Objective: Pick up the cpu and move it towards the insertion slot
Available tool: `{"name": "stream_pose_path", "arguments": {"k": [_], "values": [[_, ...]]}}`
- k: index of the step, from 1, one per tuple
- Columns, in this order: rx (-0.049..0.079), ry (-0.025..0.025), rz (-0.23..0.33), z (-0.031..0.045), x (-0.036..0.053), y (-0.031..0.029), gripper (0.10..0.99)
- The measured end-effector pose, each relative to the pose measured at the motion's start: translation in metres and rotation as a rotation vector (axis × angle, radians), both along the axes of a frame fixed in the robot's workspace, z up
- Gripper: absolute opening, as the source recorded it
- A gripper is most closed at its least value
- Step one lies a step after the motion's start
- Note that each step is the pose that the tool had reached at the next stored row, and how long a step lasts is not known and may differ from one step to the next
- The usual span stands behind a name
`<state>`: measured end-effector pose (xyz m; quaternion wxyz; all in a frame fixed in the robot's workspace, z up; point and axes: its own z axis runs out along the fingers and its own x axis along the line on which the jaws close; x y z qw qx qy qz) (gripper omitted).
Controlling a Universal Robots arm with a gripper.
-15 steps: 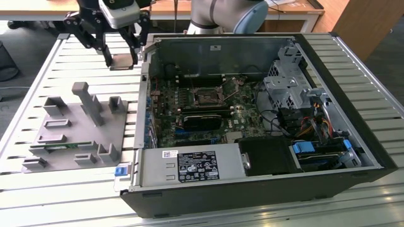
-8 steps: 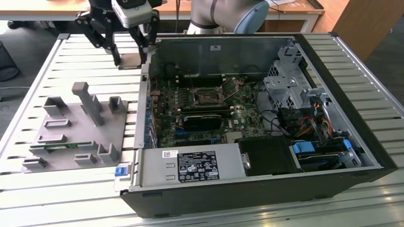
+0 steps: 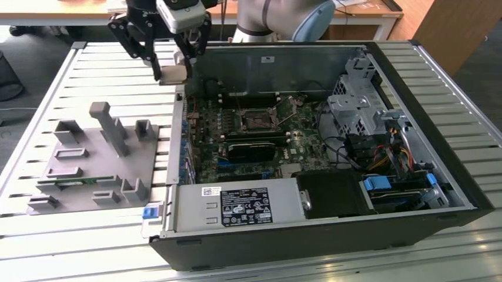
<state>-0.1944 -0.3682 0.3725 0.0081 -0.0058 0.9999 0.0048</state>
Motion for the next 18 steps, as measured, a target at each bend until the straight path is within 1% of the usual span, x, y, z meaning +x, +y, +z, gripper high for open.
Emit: {"name": "stream_pose_path", "arguments": {"k": [5,13,18], "values": [[0.0,0.0001,0.0,0.0,0.0118,0.0019,0.541],[0.024,0.0,-0.001,-0.0005,0.0289,0.0041,0.541],[0.025,0.0,-0.007,-0.0014,0.0393,0.0071,0.541]]}}
